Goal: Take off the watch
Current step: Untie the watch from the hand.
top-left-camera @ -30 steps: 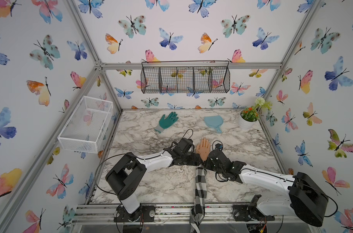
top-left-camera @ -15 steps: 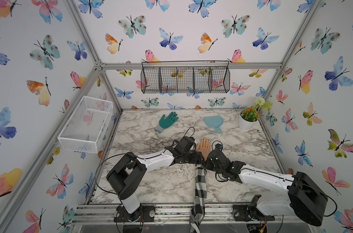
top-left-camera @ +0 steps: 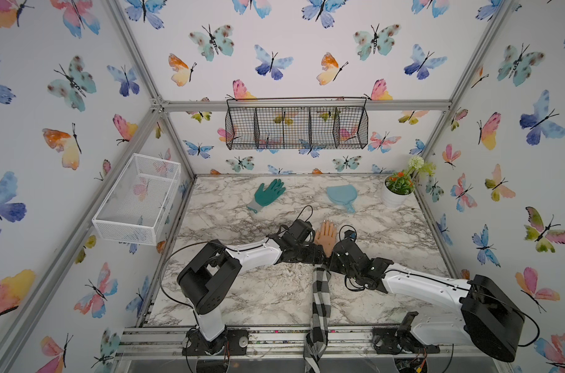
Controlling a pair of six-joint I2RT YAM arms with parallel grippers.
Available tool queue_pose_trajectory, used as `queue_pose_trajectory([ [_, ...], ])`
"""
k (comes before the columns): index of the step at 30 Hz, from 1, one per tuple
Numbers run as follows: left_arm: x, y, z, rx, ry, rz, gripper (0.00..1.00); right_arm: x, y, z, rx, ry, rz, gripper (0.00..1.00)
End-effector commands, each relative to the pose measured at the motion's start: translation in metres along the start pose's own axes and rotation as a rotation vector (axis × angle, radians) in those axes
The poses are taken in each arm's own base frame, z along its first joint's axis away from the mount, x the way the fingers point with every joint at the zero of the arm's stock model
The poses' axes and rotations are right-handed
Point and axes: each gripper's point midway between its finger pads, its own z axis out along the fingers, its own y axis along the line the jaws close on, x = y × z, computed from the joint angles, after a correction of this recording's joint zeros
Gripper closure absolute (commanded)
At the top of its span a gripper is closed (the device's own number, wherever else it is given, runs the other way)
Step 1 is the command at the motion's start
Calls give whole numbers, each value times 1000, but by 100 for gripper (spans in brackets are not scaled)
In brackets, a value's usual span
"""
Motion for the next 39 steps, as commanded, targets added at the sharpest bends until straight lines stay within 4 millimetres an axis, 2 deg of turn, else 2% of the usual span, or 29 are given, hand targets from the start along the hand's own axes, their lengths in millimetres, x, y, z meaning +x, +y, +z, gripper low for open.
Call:
queue_pose_trajectory([
  [1,7,9,4,-41,19,15,18,4,-8,2,35,14,0,97],
  [24,17,39,7,-117,26,-16,19,0,-3,-1,20,5,-3,97],
  [26,16,38,6,-115,24,-17,19,-2,0,-2,14,2,-1,93],
  [34,17,37,7,-108,26,-20,19,-17,21,-12,-36,-18,-6,63],
  [39,16,36,5,-106,21,-20,19,-26,26,-21,-61,-50,23,45],
])
